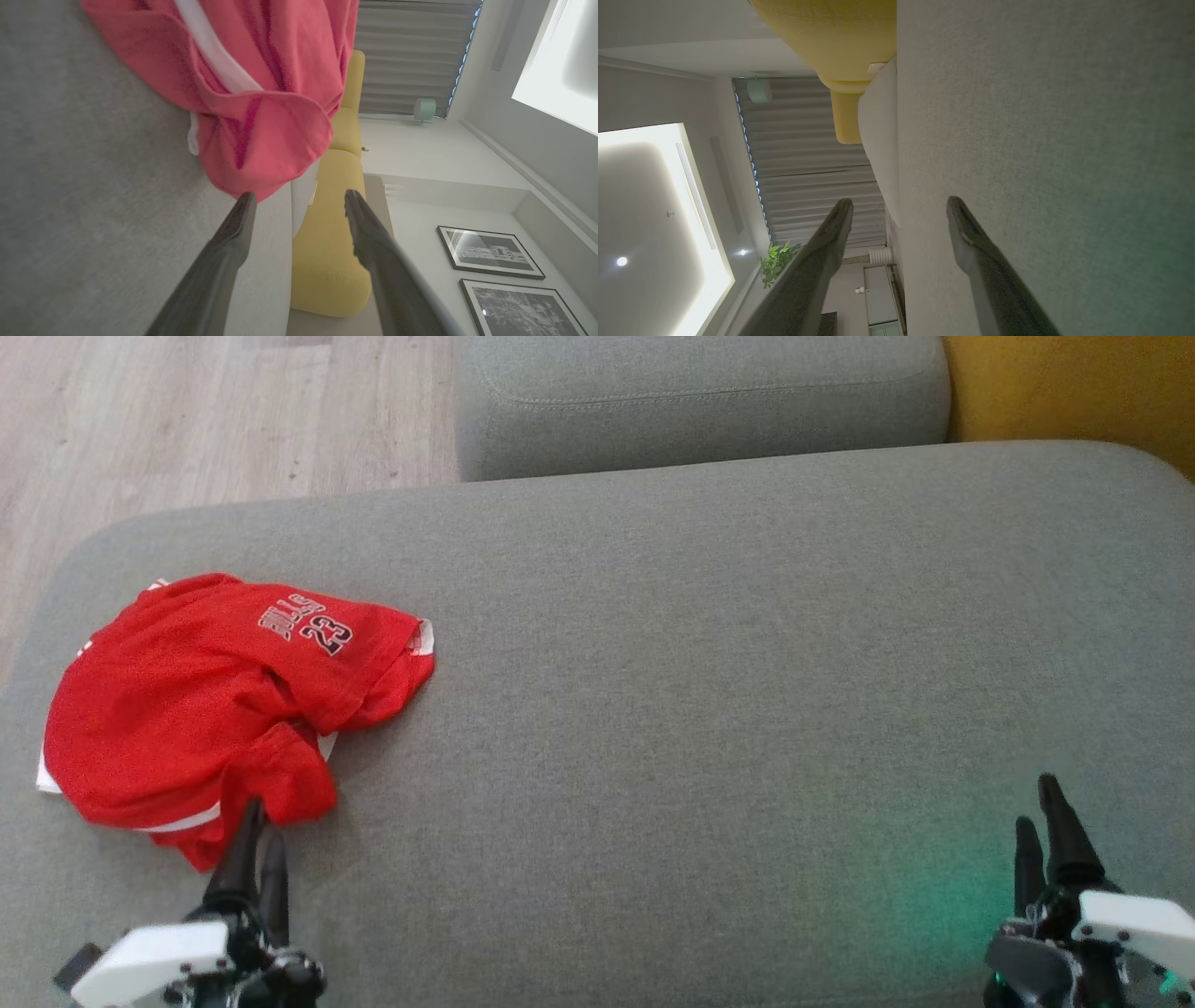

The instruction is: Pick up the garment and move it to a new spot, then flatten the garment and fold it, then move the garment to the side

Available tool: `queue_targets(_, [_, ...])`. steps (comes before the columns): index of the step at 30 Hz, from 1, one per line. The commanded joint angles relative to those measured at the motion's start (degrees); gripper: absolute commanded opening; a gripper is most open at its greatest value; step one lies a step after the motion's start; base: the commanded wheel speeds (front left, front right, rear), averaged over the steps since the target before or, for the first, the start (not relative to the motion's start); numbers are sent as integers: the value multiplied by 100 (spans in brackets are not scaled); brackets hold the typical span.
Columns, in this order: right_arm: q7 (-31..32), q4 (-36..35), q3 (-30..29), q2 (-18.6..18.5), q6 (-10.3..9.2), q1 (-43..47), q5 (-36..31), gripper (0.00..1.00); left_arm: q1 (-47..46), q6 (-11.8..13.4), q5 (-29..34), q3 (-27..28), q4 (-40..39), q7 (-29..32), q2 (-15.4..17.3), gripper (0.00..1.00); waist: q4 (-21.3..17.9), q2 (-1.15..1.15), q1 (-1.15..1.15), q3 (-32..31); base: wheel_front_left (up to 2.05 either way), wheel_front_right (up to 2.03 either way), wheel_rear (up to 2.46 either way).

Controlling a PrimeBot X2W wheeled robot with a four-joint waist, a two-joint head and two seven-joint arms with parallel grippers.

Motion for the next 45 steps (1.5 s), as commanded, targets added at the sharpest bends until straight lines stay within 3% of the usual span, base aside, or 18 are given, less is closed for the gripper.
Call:
queue_targets(1, [-42,-157,35,-10,0,-104,-13,100,-121,-9,18,-13,-151,-42,23,100,-3,0,0,-6,0,0,0])
queue_targets(18, [-330,-207,7,-16,-1,-161,-601,100,-107,-15,298,151,-316,-327,33,100,-17,0,0,-42,0,0,0])
queue_targets(34, [-583,-662,50,-21,-1,-258,-2365,100,-209,110,1271,331,-748,-578,41,100,-5,0,0,-10,0,0,0])
queue_targets(45, [-786,-1024,287,-25,-2,-235,-3742,100,-148,327,2572,-85,-1319,-779,47,100,4,0,0,3,0,0,0])
